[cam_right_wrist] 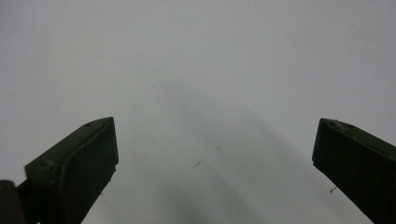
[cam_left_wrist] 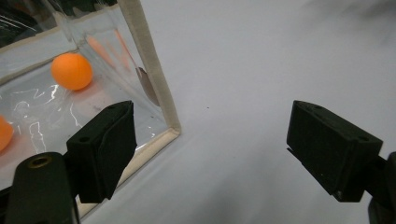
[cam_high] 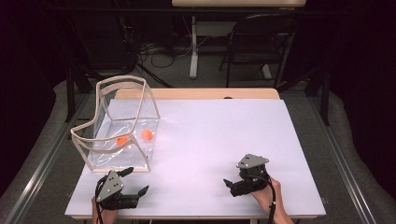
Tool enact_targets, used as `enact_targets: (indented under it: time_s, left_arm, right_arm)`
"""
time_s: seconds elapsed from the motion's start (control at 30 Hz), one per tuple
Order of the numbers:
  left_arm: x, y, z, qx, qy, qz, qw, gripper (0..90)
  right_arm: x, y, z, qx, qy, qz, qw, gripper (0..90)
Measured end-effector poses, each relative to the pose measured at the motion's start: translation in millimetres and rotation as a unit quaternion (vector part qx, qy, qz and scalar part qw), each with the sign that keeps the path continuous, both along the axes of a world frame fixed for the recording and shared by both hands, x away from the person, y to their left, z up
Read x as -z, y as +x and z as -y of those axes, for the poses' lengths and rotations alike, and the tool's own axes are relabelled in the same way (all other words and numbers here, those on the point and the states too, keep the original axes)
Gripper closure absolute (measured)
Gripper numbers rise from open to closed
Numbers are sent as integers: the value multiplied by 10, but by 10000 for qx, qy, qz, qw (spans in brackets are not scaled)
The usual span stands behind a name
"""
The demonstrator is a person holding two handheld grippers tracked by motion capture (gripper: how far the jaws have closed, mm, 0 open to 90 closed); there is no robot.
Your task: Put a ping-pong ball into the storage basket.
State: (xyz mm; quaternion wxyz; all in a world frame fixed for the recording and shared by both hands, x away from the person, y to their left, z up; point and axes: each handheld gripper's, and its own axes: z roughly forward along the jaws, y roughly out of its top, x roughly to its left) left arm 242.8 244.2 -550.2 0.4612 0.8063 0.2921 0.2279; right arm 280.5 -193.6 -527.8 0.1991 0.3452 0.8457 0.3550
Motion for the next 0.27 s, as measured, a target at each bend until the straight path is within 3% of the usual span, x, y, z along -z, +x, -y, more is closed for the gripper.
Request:
enact_targets:
  time_s: [0.27]
  left_arm:
    - [13, 28, 22, -8, 125, -107, 9999, 161]
  right_arm:
    - [64, -100, 88, 59, 49, 27, 10000, 0]
